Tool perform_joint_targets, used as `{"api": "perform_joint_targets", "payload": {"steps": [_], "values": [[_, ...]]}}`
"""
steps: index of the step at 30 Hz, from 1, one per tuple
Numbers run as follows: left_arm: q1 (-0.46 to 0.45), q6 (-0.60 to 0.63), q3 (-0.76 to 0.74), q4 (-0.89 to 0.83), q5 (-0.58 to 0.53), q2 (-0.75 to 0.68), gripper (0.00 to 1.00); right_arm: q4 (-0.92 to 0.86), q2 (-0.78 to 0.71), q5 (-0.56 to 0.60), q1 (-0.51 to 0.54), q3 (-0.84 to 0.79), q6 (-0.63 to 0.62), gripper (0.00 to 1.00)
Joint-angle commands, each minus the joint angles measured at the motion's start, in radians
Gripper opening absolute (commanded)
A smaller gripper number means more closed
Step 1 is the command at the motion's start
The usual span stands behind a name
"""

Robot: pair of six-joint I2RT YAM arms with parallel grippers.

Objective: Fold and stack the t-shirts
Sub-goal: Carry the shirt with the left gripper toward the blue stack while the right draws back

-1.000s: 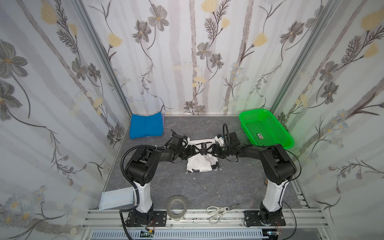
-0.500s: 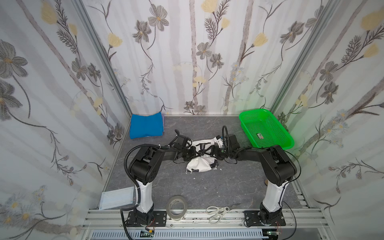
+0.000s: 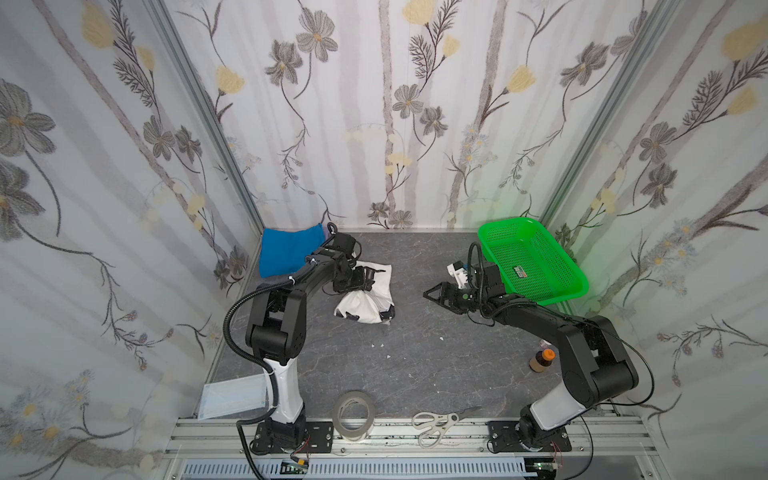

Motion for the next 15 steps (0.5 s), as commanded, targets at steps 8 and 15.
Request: {"api": "perform_joint_targets", "payload": {"steps": [8, 15], "values": [[0.159, 0.369, 0.423, -0.326, -0.075, 0.163, 0.0, 0.007, -0.076, 0.0, -0.031, -0.084, -0.04, 0.85], [0.214, 0.46, 0.69, -0.399, 0.01, 0.263, 0.0, 0.034, -0.084, -0.003, -0.04, -0.143, -0.032, 0.85]]}}
